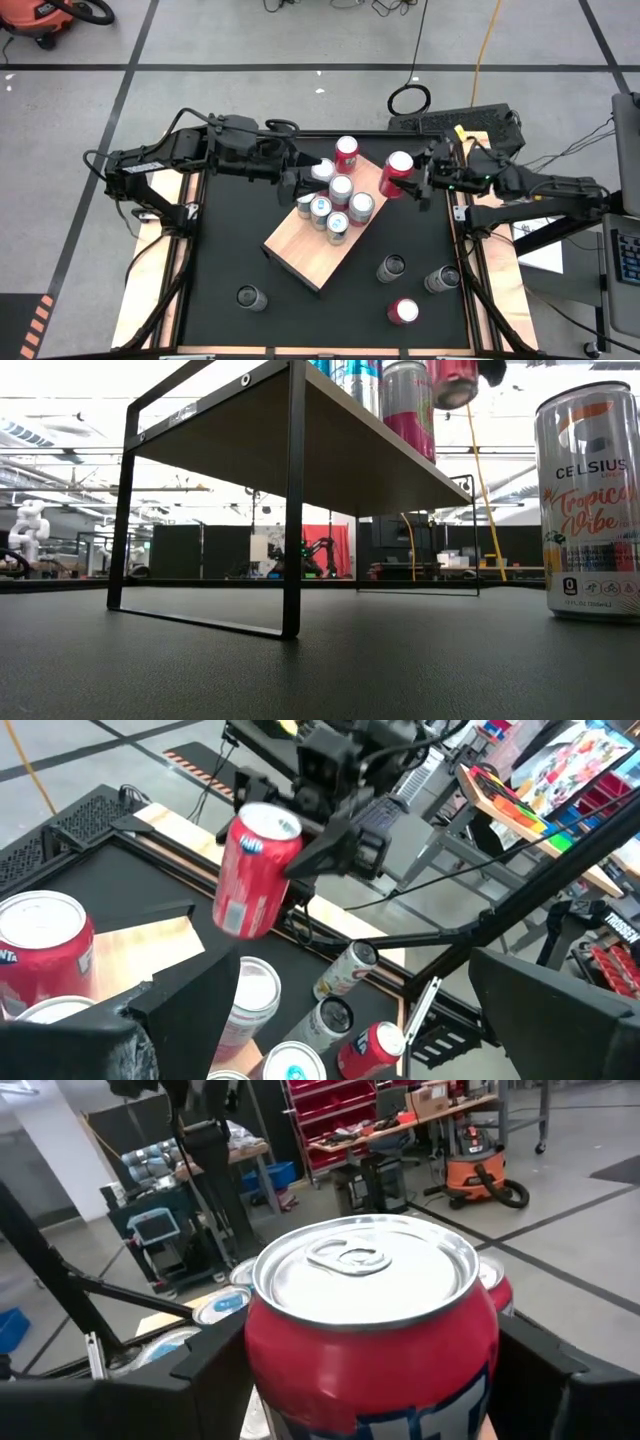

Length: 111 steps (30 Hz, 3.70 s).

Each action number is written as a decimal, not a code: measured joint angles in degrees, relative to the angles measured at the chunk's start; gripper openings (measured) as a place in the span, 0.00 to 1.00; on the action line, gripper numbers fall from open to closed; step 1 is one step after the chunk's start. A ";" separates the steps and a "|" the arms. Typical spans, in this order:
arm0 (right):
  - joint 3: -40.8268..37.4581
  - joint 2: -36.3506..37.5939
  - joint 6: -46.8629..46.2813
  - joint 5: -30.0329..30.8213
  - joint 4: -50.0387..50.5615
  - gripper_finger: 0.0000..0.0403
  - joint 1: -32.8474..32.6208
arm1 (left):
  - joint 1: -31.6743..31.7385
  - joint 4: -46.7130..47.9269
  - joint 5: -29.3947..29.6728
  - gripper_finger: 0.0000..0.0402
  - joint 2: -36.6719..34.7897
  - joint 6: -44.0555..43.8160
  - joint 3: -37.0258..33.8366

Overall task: Place canned beverage on shelf
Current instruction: Put the top red soda can on the shelf aligned with the red soda can

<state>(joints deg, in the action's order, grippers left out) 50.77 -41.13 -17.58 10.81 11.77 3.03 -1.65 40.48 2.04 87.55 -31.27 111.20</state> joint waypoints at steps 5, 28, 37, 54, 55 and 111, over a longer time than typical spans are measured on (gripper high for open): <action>-5.47 1.15 -1.26 1.15 -4.72 0.70 0.53 | 0.00 0.24 0.13 0.98 0.02 -0.04 0.00; -8.83 -6.64 4.76 4.11 -7.72 0.70 7.16 | 0.00 1.23 4.05 0.98 0.04 0.04 -0.02; -8.83 -11.53 4.61 3.98 -12.67 0.70 8.28 | 0.00 1.21 4.24 0.98 0.04 0.04 -0.03; -8.81 -17.36 2.35 3.94 -18.24 0.70 8.26 | 0.00 1.25 4.26 0.98 0.04 0.15 -0.04; -8.81 -17.75 2.04 3.98 -18.41 0.70 8.26 | 0.00 1.36 4.26 0.98 0.04 0.15 -0.04; -8.79 -18.70 -1.71 1.05 -16.34 0.83 9.03 | 0.00 4.22 4.24 0.98 0.07 2.21 -0.04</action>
<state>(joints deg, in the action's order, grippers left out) 41.98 -59.83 -19.29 11.86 -4.56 12.05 -1.65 44.71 6.28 87.61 -29.06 111.15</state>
